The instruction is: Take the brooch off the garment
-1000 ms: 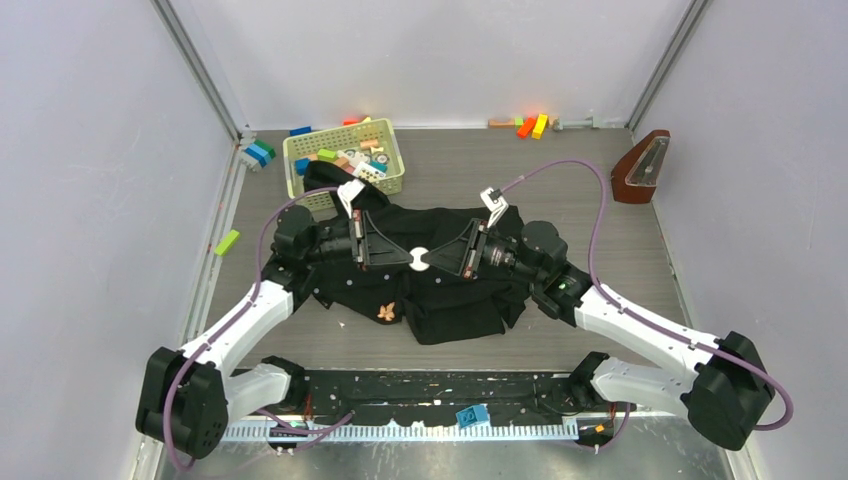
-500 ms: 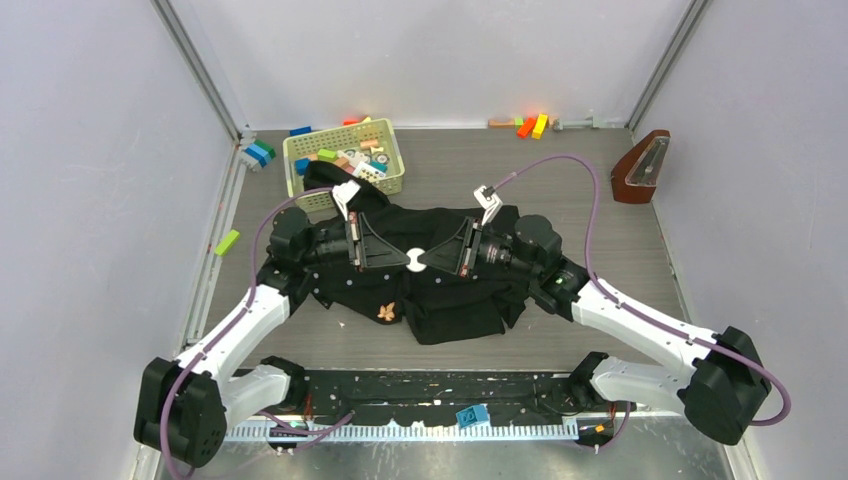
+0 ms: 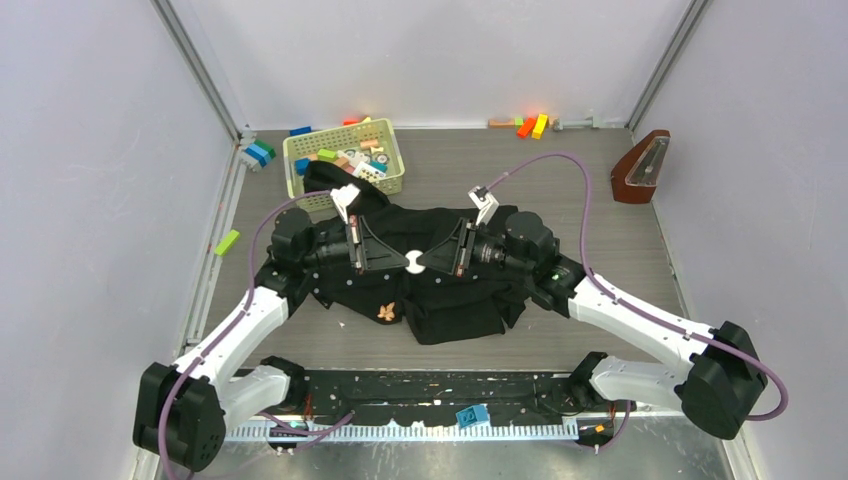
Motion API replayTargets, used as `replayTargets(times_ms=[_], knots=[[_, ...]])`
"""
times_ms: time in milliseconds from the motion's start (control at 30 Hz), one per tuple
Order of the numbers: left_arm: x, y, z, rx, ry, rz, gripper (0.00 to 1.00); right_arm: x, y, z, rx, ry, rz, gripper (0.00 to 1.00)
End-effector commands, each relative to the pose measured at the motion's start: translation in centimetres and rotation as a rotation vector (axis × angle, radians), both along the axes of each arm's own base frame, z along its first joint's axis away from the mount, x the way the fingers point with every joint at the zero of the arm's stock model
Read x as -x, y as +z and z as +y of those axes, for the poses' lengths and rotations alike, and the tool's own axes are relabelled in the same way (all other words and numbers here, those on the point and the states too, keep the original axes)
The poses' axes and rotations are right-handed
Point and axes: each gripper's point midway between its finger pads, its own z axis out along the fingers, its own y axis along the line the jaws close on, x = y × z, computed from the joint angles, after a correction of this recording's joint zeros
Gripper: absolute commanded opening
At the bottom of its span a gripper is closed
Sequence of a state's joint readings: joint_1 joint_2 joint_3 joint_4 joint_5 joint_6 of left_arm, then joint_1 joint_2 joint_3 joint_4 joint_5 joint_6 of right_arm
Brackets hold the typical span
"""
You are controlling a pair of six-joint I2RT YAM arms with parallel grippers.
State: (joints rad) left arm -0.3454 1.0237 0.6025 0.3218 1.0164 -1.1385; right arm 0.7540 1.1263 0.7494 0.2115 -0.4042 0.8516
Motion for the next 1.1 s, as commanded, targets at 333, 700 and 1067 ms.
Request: replayTargets(times_ms=[333, 700, 1067], knots=[[1.6, 0.9, 0.1, -0.034, -0.048, -0.084, 0.00, -4.0, -2.4, -2.5, 0.087, -0.273, 0.008, 0.32], [0.0, -7.7, 0.5, -0.367, 0.056, 0.068, 0.00, -4.1, -4.5, -7.8, 0.326, -0.431, -0.023, 0.69], [-2.2, -17.8, -1.9, -0.648, 0.048, 0.216, 0.00, -3.5, -8.9, -20.3, 0.749, -0.849, 0.069, 0.98]])
